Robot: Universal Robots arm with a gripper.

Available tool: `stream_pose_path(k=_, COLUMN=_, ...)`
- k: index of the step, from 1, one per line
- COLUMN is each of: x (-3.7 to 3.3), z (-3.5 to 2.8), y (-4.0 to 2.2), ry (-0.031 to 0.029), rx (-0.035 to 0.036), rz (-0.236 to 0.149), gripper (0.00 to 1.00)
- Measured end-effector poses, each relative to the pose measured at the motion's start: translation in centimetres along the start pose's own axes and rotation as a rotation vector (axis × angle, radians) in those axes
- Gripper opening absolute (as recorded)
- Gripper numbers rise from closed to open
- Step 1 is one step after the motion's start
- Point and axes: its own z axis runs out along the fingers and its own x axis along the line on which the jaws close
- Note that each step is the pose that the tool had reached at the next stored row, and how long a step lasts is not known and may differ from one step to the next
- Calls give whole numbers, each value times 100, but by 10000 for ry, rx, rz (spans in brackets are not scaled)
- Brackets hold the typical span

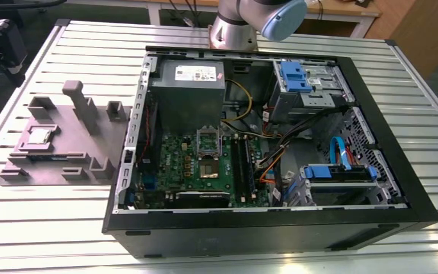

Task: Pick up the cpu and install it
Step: 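Pick up the cpu and move it towards the insertion slot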

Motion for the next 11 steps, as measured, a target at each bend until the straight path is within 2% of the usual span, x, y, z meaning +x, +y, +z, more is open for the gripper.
stream_pose_path(k=5, x=1, z=90, y=-2, ry=25, rx=1, rz=-1, gripper=65)
stream_pose_path(k=11, x=3, z=200, y=-26, ry=26, rx=0, rz=-43, gripper=65)
